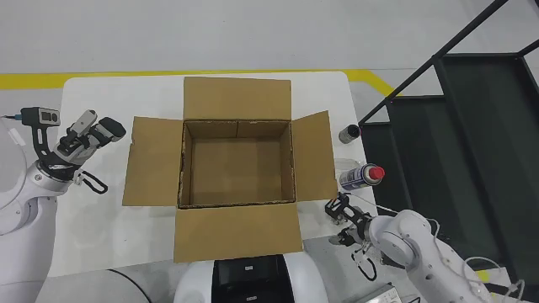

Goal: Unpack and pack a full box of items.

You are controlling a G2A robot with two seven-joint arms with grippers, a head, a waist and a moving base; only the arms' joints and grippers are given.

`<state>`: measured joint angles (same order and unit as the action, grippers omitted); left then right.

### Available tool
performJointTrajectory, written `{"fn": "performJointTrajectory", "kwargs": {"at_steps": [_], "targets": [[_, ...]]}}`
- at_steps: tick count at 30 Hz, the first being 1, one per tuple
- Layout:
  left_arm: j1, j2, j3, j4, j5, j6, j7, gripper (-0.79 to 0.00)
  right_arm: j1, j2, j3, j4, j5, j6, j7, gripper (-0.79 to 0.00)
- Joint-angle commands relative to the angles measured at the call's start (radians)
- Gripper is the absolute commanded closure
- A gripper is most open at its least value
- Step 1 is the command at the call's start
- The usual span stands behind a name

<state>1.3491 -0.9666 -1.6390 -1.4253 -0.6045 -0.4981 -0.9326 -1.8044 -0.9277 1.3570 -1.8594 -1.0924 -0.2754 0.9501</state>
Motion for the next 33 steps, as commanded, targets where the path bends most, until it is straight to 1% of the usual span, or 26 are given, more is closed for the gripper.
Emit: {"fn": "performJointTrajectory", "kwargs": {"at_steps": [1,13,24,26,28,29,31,33], "targets": [[0.000,0.000,0.000,0.000,0.000,0.000,0.000,-0.785,0.020,-0.003,-0.019,0.015,-0.001,0.005,-0.001,-0.785],[0.000,0.000,0.000,0.000,0.000,0.000,0.000,-0.785,0.114,-0.019,-0.094,0.119,-0.001,0.029,-0.002,-0.785],[0.000,0.000,0.000,0.000,0.000,0.000,0.000,-0.785,0.154,-0.028,-0.129,0.163,-0.006,0.052,-0.008,-0.785],[0.000,0.000,0.000,0.000,0.000,0.000,0.000,-0.785,0.157,-0.029,-0.129,0.168,-0.007,0.062,-0.011,-0.606],[0.000,0.000,0.000,0.000,0.000,0.000,0.000,-0.785,0.158,-0.029,-0.129,0.172,-0.011,0.073,-0.011,-0.332],[0.000,0.000,0.000,0.000,0.000,0.000,0.000,-0.785,0.158,-0.030,-0.129,0.174,-0.014,0.080,-0.011,-0.286],[0.000,0.000,0.000,0.000,0.000,0.000,0.000,-0.785,0.159,-0.030,-0.131,0.177,-0.019,0.084,-0.013,-0.135],[0.000,0.000,0.000,0.000,0.000,0.000,0.000,-0.785,0.159,-0.031,-0.133,0.179,-0.030,0.095,-0.012,-0.012]]}}
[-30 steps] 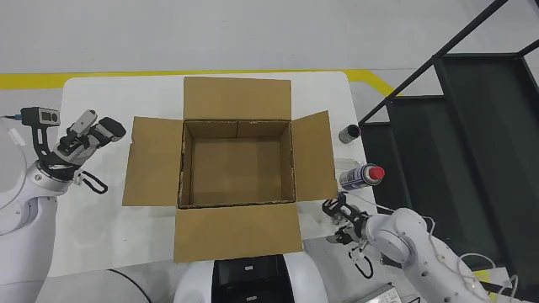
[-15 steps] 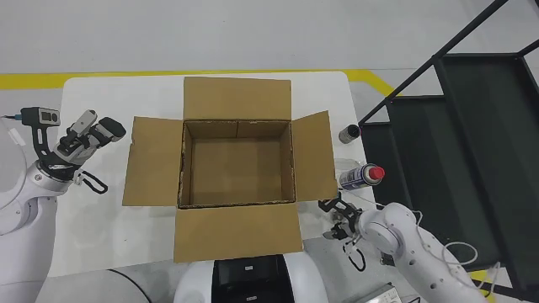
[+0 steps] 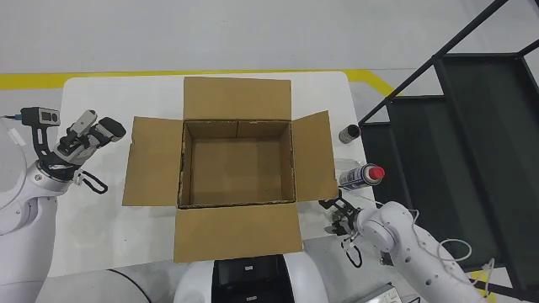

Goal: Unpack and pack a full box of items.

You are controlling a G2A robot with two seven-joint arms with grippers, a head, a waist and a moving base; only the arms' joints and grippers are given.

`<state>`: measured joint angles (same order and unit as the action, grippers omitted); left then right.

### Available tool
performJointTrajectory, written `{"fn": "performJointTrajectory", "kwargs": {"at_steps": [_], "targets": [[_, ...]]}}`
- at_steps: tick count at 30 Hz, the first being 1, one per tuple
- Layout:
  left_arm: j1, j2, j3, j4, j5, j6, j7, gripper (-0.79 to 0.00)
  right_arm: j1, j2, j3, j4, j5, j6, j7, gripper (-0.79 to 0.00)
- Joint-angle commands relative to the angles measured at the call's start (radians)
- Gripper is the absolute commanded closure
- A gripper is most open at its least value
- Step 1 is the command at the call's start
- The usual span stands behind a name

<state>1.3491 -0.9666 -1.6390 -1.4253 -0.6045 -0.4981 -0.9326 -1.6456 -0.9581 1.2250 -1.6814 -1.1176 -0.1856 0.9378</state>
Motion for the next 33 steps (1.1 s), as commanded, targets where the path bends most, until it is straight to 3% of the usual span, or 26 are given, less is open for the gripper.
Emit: {"fn": "performJointTrajectory", "kwargs": {"at_steps": [1,7,13,25,33], "targets": [[0.000,0.000,0.000,0.000,0.000,0.000,0.000,-0.785,-0.001,-0.001,-0.002,0.001,-0.007,0.008,0.000,0.000],[0.000,0.000,0.000,0.000,0.000,0.000,0.000,-0.785,-0.014,0.000,0.002,-0.022,-0.040,0.031,-0.003,0.000],[0.000,0.000,0.000,0.000,0.000,0.000,0.000,-0.785,-0.093,0.013,0.057,-0.152,-0.091,0.052,0.023,0.000],[0.000,0.000,0.000,0.000,0.000,0.000,0.000,-0.785,-0.382,0.047,0.371,-0.488,0.047,-0.049,0.041,0.000],[0.000,0.000,0.000,0.000,0.000,0.000,0.000,-0.785,-0.440,0.055,0.566,-0.642,0.199,-0.088,0.131,0.000]]}}
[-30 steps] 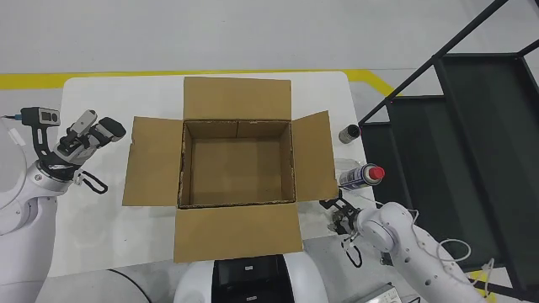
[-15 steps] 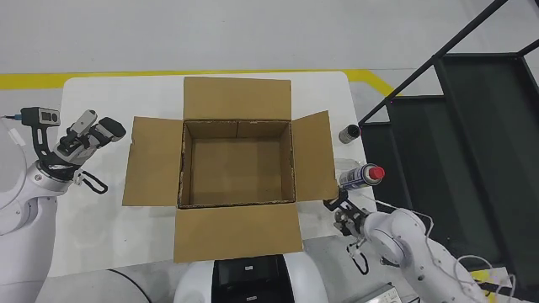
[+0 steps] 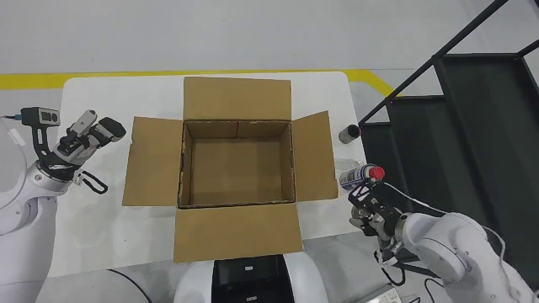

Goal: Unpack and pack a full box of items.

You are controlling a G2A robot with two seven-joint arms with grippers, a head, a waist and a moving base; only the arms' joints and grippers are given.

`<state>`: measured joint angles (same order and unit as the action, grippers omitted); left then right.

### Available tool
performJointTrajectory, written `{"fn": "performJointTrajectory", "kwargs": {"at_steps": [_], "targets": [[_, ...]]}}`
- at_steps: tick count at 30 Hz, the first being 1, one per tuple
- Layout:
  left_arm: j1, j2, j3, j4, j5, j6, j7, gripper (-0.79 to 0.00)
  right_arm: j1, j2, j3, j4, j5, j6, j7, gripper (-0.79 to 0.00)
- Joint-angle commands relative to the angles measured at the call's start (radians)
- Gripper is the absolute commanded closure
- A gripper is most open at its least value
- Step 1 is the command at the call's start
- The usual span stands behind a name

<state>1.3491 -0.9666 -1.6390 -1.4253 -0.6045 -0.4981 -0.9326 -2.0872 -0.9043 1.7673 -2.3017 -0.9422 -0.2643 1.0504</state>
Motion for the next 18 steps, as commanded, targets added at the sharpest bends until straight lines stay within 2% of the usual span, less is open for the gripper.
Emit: {"fn": "performJointTrajectory", "kwargs": {"at_steps": [1,5,9,13,18], "targets": [[0.000,0.000,0.000,0.000,0.000,0.000,0.000,-0.785,0.006,0.002,0.044,-0.043,0.045,-0.015,0.039,0.000],[0.000,0.000,0.000,0.000,0.000,0.000,0.000,-0.785,0.098,0.011,0.090,-0.048,0.152,-0.074,0.092,0.000],[0.000,0.000,0.000,0.000,0.000,0.000,0.000,-0.785,0.246,0.024,0.074,-0.048,0.228,-0.114,0.167,0.000],[0.000,0.000,0.000,0.000,0.000,0.000,0.000,-0.785,0.430,0.038,-0.019,-0.048,0.285,-0.112,0.272,0.000],[0.000,0.000,0.000,0.000,0.000,0.000,0.000,-0.785,0.667,0.042,-0.217,-0.048,0.316,-0.062,0.369,0.000]]}}
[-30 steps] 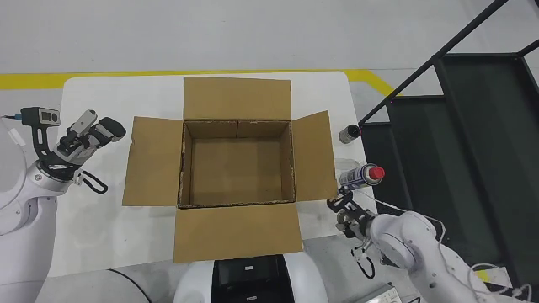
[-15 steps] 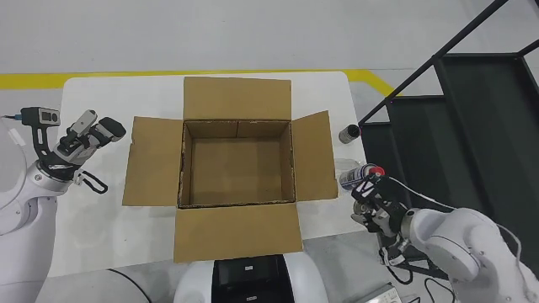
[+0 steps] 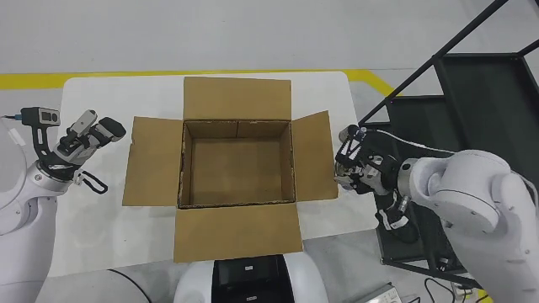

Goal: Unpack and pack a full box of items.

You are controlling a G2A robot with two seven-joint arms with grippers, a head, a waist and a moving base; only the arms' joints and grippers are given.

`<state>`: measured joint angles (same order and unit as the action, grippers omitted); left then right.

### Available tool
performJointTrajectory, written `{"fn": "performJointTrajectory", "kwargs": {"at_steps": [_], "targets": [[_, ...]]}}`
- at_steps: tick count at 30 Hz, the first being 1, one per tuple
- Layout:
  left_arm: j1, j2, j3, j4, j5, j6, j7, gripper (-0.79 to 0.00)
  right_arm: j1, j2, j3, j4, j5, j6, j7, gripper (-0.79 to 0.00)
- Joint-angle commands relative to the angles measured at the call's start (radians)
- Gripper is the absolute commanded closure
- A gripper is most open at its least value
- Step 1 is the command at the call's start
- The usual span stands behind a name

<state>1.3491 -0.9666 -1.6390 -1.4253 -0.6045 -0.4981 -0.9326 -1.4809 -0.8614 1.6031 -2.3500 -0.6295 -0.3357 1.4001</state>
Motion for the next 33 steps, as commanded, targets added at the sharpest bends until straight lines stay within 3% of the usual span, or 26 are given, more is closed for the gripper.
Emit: {"fn": "performJointTrajectory", "kwargs": {"at_steps": [1,7,13,33], "targets": [[0.000,0.000,0.000,0.000,0.000,0.000,0.000,-0.785,0.105,-0.002,-0.100,0.000,0.002,0.023,0.039,0.000],[0.000,0.000,0.000,0.000,0.000,0.000,0.000,-0.785,0.327,-0.026,-0.412,0.018,-0.044,0.132,0.131,0.000],[0.000,0.000,0.000,0.000,0.000,0.000,0.000,-0.785,0.503,-0.071,-0.650,0.155,-0.087,0.172,0.100,0.000],[0.000,0.000,0.000,0.000,0.000,0.000,0.000,-0.785,0.521,-0.080,-0.692,0.214,-0.122,0.167,0.078,0.000]]}}
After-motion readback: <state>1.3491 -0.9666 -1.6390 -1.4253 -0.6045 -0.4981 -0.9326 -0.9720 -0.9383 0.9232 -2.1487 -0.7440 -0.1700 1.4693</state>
